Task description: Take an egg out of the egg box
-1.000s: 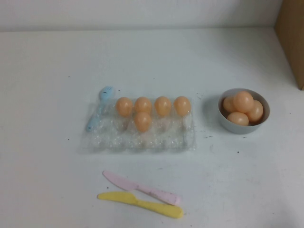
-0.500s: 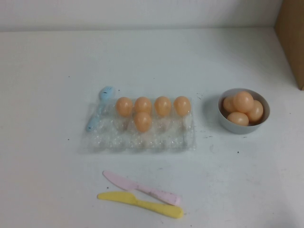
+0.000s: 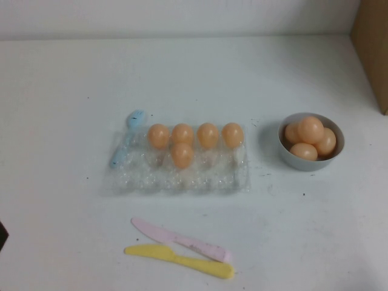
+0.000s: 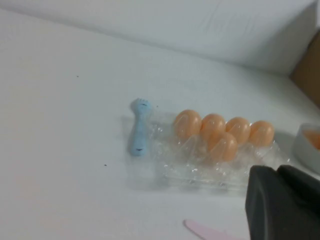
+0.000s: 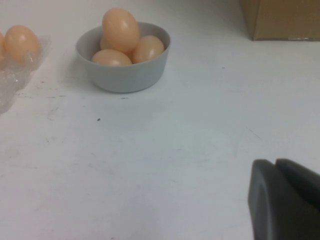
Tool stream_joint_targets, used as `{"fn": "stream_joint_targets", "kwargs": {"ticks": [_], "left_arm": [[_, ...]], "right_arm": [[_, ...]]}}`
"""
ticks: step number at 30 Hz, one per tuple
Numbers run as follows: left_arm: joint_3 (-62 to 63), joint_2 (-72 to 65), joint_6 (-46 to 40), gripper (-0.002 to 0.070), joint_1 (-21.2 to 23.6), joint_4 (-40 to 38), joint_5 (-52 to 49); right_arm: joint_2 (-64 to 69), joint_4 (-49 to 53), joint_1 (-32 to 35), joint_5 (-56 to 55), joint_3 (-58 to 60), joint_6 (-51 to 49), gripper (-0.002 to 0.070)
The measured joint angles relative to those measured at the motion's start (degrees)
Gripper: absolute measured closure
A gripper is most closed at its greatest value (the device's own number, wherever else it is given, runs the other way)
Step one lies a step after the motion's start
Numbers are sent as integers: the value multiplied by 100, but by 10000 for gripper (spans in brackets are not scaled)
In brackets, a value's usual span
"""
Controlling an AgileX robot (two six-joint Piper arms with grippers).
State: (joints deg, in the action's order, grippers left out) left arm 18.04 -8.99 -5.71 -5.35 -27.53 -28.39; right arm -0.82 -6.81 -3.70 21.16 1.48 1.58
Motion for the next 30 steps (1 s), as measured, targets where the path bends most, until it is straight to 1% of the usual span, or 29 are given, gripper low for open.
{"fn": "stream_joint_targets", "kwargs": {"ticks": [5, 13, 15, 17, 22, 28, 30], "left_arm": [[1217, -1222, -524, 679, 0, 712, -895], [3474, -3608, -1621, 679, 0, 932, -2620], [3968, -4196, -1843, 679, -60, 974, -3004], [4461, -4769, -1958, 680, -279, 1144, -3370], [5476, -5990, -2020, 680, -1003, 1752, -4021], [6643, -7280, -2041, 678, -1644, 2167, -4195], [6962, -7631, -2056, 663, -1817, 2264, -4195]], "right_arm": [[0, 0, 0, 0, 0, 0, 694], [0, 0, 0, 0, 0, 0, 694], [0, 0, 0, 0, 0, 0, 694], [0, 0, 0, 0, 0, 0, 694], [0, 0, 0, 0, 0, 0, 694], [0, 0, 0, 0, 0, 0, 694], [0, 0, 0, 0, 0, 0, 694]]}}
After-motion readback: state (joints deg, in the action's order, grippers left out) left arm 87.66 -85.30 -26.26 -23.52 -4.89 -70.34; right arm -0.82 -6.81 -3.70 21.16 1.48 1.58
